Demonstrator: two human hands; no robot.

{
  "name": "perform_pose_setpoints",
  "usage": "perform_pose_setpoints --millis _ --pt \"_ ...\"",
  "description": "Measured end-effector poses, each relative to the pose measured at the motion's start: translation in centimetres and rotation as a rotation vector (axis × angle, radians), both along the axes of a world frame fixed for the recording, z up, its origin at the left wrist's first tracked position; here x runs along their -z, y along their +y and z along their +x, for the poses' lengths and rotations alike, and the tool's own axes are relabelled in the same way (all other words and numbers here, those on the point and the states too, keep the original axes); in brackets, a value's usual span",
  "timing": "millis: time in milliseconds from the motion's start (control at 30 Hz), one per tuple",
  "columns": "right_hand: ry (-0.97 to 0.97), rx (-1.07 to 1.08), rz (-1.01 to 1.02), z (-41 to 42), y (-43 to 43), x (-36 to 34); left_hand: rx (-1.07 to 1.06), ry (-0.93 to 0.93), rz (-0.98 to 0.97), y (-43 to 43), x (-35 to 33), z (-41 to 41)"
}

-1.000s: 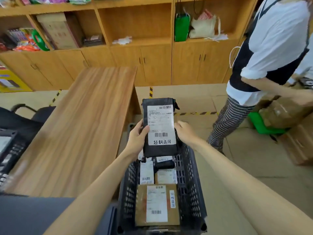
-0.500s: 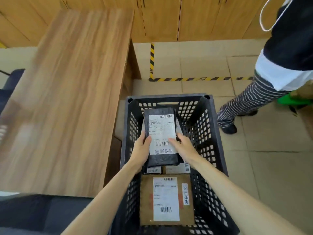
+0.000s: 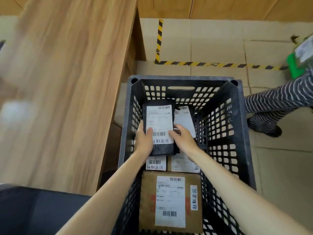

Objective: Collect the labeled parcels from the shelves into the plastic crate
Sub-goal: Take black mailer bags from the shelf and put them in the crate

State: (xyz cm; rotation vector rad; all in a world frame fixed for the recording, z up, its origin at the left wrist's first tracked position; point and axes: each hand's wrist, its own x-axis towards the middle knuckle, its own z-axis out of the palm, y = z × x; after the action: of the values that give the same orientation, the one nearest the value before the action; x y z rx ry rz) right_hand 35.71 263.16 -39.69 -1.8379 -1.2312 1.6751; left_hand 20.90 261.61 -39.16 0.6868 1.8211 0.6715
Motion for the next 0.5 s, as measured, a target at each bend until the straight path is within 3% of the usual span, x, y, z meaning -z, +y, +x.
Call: perform_pose_setpoints --millis 133,233,400,500 --pt "-0.192 -0.171 0.087 1.3 1.0 -5.2 0.190 0.122 0.125 -0.5 -4.9 0.0" --pt "-0.351 -0.332 0.266 2.0 3.1 -11.7 0.383 0.304 0.228 0.6 -10.9 -0.2" --pt "-0.598 -0.685 0.646 0.0 6.0 -24.7 0.618 0.752 0.361 1.6 -25.0 -2.1" --pt "-0.634 -0.856 0.829 -3.0 6.0 -31.6 0.606 0.997 0.353 -0.6 -32.1 -5.1"
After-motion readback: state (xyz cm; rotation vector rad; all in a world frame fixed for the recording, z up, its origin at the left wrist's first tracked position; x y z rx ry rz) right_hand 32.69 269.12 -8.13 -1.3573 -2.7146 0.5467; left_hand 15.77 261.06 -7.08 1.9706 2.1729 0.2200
